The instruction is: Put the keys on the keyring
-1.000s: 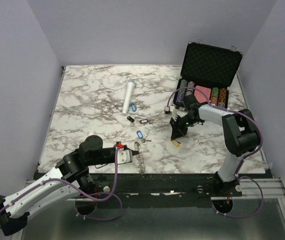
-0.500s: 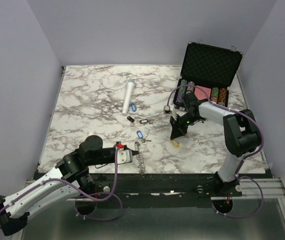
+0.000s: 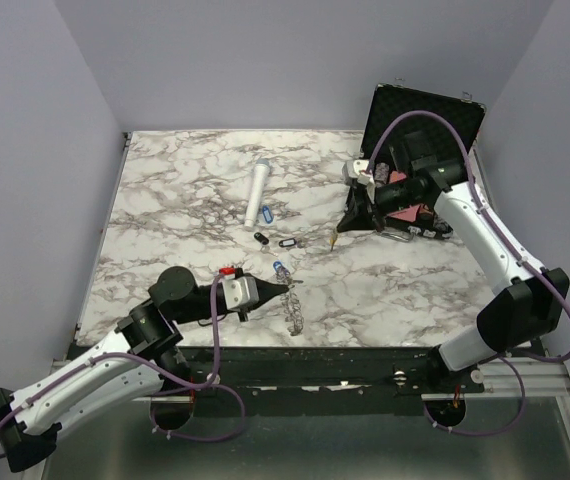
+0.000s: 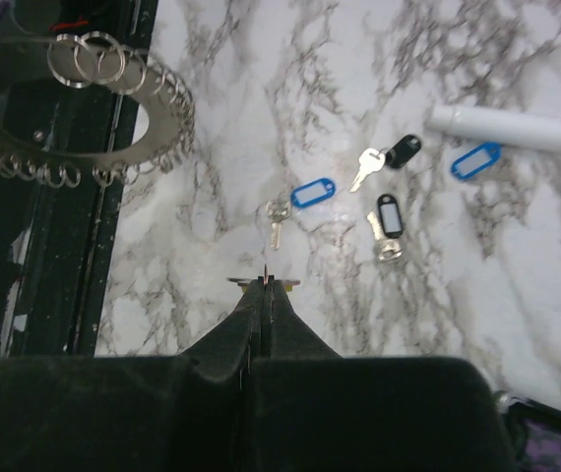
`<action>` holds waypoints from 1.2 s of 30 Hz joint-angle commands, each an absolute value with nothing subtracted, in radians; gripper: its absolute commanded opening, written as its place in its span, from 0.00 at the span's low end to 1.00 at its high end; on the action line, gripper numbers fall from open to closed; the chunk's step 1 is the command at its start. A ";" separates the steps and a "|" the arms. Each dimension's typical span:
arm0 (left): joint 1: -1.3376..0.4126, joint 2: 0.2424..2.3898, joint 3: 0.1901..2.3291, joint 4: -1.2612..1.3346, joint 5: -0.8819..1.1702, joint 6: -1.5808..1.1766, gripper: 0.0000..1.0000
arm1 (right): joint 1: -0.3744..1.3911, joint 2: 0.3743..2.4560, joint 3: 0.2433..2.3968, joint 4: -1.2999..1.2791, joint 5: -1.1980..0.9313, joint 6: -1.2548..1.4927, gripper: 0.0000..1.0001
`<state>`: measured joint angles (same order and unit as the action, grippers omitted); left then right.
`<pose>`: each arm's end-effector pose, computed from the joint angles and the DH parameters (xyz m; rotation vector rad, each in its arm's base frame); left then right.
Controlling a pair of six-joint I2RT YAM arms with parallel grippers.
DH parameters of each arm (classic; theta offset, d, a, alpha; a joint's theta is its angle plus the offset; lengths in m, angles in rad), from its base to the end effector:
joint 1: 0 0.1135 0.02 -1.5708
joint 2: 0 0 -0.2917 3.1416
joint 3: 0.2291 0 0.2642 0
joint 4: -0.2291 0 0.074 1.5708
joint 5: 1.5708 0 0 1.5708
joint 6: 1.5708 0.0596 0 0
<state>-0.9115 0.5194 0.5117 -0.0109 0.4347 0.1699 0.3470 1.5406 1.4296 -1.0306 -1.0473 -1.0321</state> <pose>0.0736 -0.1360 0.3139 1.1403 1.2139 -0.9140 0.2803 0.1563 0.3418 -1.6167 1.5245 1.0376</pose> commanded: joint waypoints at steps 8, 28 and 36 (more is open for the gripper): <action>-0.907 0.615 0.669 0.115 0.371 0.150 0.00 | 0.353 1.523 1.760 -1.204 -1.066 -0.986 0.00; -0.905 0.594 0.368 0.506 0.321 0.227 0.00 | 0.609 1.441 1.522 -1.088 -0.913 -1.256 0.00; -0.905 0.646 0.339 0.594 0.226 0.163 0.00 | 0.686 1.266 1.266 -0.648 -0.798 -1.001 0.00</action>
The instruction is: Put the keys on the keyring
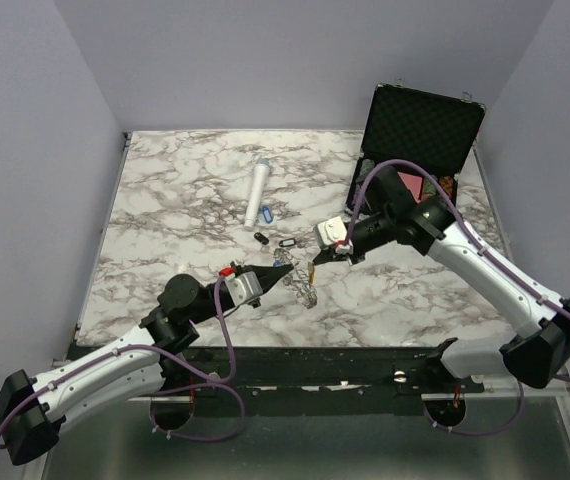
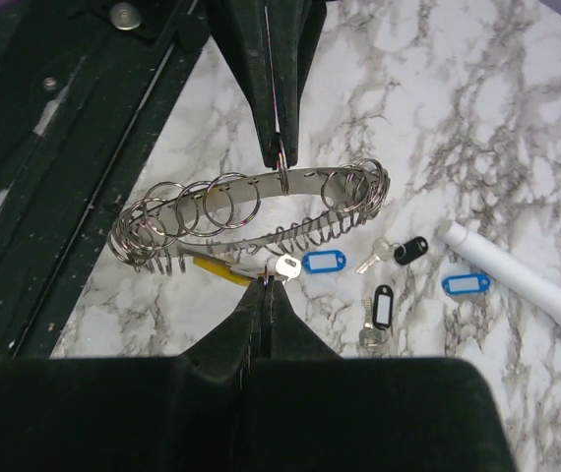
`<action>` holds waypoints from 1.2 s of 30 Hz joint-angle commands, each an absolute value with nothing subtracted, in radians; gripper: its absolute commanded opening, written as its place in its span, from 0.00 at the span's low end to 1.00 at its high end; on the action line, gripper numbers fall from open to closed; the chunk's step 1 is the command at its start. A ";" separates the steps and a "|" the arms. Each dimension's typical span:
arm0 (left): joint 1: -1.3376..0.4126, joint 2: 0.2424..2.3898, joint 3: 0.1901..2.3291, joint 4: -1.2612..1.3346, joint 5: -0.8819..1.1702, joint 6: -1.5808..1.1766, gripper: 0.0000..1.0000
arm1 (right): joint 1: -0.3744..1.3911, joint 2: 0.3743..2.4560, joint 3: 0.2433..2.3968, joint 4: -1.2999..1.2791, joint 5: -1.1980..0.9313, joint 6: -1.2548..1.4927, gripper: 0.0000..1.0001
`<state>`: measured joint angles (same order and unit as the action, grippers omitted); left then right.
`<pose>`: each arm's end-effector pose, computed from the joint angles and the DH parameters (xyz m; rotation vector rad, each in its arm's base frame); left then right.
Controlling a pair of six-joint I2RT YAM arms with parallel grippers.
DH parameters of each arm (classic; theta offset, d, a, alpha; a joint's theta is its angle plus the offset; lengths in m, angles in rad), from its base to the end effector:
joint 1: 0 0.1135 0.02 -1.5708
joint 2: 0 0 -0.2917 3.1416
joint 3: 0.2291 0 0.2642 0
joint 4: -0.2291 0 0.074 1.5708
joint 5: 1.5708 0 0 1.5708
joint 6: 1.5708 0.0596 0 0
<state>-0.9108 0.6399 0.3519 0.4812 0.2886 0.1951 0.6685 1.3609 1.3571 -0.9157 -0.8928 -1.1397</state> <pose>0.0960 -0.1514 0.2973 0.9524 1.0693 -0.7918 0.1943 0.2126 0.3692 -1.9366 1.0743 0.8452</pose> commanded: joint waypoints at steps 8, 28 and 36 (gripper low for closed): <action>-0.905 0.635 0.363 0.479 0.245 0.259 0.00 | 0.693 1.181 1.138 -0.509 -0.755 -1.008 0.00; -0.904 0.707 0.393 0.466 0.259 0.454 0.00 | 0.744 1.074 0.933 -0.334 -0.703 -1.167 0.00; -0.904 0.710 0.399 0.448 0.268 0.476 0.00 | 0.759 1.063 0.902 -0.302 -0.672 -1.210 0.00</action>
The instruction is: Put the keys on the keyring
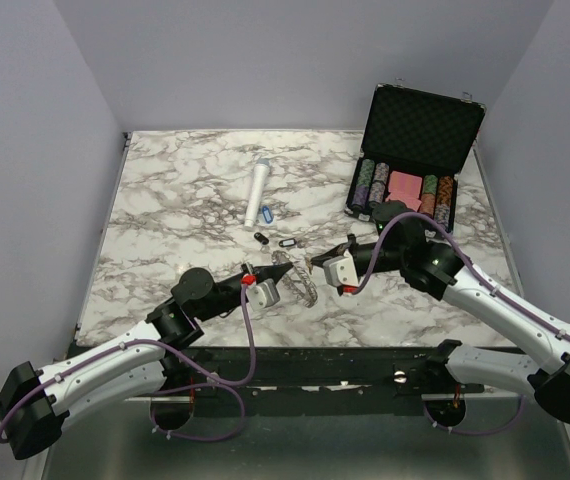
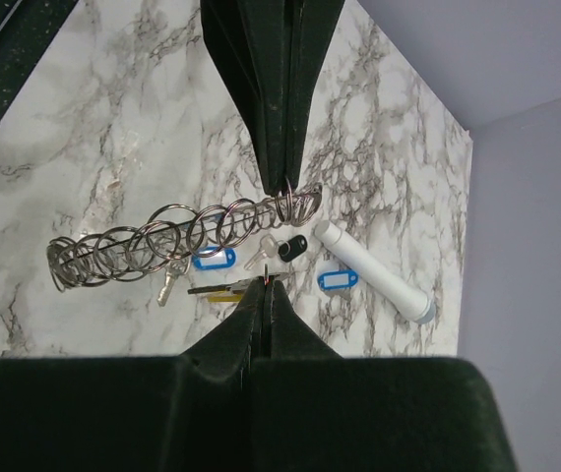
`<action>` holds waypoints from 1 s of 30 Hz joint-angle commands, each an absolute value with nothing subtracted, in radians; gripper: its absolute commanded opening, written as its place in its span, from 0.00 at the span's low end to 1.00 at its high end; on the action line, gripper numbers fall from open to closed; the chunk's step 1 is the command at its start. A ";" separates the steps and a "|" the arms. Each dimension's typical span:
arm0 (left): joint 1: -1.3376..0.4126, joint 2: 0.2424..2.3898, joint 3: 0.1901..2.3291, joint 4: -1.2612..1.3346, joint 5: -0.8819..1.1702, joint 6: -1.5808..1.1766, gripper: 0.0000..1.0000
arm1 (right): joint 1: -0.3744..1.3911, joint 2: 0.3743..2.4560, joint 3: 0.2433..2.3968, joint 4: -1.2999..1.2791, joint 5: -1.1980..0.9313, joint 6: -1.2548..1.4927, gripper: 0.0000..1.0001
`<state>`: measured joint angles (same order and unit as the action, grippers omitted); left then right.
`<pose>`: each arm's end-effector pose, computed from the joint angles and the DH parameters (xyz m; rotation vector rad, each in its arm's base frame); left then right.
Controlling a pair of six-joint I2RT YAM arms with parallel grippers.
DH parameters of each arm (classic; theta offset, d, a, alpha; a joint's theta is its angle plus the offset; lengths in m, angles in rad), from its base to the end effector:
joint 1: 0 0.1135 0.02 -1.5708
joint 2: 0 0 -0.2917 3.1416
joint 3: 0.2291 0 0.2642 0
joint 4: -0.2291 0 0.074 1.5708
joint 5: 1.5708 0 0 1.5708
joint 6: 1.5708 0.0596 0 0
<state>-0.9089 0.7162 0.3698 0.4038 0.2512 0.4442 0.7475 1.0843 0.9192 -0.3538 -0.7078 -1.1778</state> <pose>0.1075 -0.1620 0.2816 1.1159 1.0634 -0.5603 0.1576 0.1990 0.3291 -1.8314 0.7676 0.4602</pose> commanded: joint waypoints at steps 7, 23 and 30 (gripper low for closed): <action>-0.904 0.729 0.403 0.443 0.307 0.485 0.00 | 0.762 1.057 0.888 -0.272 -0.672 -1.190 0.00; -0.904 0.730 0.403 0.451 0.319 0.485 0.00 | 0.792 1.066 0.879 -0.252 -0.658 -1.189 0.00; -0.904 0.732 0.403 0.453 0.321 0.485 0.00 | 0.796 1.072 0.877 -0.252 -0.660 -1.192 0.00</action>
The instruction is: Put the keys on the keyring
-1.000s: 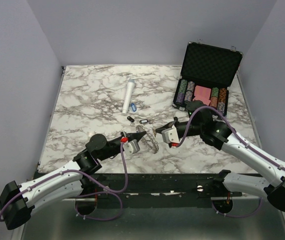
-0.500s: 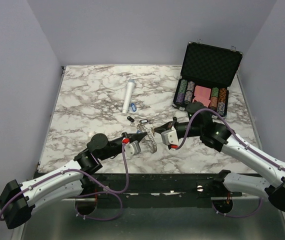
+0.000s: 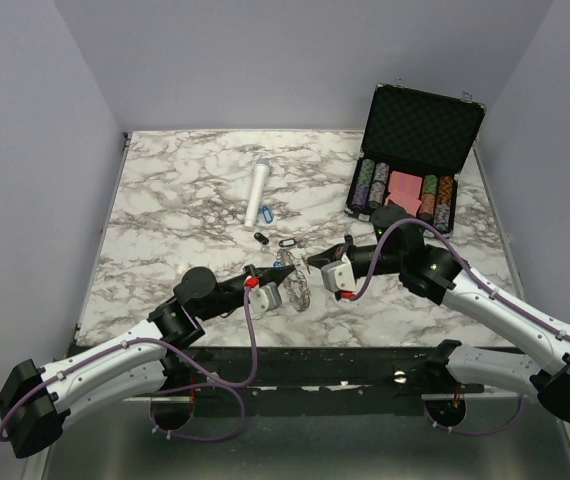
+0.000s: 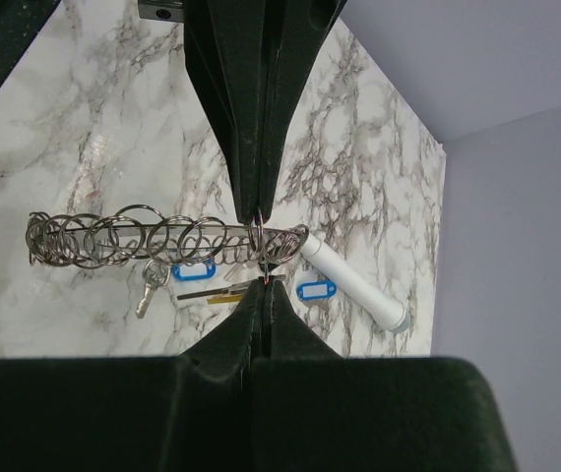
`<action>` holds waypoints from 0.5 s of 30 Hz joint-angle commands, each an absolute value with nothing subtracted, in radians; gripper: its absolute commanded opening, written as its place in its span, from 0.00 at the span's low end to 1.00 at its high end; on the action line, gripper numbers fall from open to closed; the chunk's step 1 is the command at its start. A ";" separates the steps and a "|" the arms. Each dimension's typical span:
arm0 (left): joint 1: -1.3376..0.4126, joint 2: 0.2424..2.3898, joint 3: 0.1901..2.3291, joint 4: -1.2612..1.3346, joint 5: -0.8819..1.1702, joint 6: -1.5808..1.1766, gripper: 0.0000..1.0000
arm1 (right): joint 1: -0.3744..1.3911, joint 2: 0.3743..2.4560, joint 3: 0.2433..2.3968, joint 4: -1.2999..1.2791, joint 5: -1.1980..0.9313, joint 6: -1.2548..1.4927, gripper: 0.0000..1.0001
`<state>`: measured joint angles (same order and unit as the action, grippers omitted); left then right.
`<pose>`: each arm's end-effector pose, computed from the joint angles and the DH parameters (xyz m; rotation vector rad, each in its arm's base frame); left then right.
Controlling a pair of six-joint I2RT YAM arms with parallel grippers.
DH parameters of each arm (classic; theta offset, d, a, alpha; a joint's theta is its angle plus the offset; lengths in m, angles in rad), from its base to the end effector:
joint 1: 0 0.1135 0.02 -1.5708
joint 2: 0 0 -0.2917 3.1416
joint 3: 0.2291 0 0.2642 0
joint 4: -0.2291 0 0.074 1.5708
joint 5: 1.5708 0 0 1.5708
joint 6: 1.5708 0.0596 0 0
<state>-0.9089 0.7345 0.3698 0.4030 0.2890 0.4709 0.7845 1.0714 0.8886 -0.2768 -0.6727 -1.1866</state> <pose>0.1073 -0.1653 0.2783 1.1628 1.0423 -0.5679 0.1523 0.2045 0.3283 -1.8147 0.7070 0.4161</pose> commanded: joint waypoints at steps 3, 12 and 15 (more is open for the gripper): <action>-0.904 0.733 0.402 0.453 0.322 0.486 0.00 | 0.798 1.072 0.880 -0.261 -0.666 -1.190 0.00; -0.904 0.730 0.402 0.442 0.333 0.514 0.00 | 0.799 1.080 0.894 -0.285 -0.683 -1.189 0.00; -0.905 0.724 0.396 0.433 0.331 0.546 0.00 | 0.799 1.083 0.896 -0.290 -0.686 -1.193 0.00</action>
